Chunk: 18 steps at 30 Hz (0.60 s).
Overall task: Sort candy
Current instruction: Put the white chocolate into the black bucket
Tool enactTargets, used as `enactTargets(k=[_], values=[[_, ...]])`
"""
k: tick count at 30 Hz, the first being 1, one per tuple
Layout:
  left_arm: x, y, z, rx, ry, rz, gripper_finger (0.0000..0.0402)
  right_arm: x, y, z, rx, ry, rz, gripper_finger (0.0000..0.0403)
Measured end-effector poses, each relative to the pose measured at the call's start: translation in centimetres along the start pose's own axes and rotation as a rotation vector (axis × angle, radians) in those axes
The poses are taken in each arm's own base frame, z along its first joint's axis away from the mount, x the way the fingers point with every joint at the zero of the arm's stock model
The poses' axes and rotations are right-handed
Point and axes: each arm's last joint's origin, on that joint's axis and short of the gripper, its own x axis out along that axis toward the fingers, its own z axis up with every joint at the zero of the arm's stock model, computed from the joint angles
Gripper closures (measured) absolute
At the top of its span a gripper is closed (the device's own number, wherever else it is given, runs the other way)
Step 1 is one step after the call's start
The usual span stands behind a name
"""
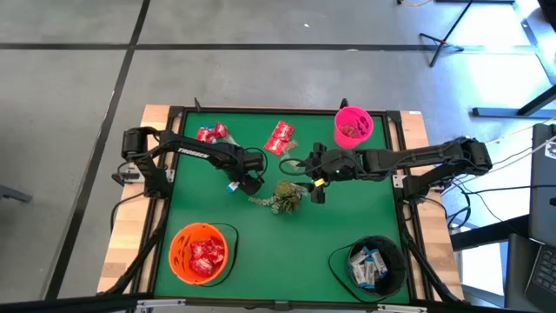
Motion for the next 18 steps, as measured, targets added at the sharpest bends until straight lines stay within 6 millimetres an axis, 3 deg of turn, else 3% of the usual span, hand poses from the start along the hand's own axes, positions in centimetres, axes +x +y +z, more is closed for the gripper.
enactTargets(k=[10,18], values=[[-0.1,0.0,0.0,0.003,-0.014,0.019,0.0303,0.0,0.0,0.0,0.000,0.001,0.000,0.0127],[-1.7,0.2,-0.3,0.009,-0.094,0.038,0.0313,0.0,0.0,0.0,0.000,0.000,0.000,0.0127]])
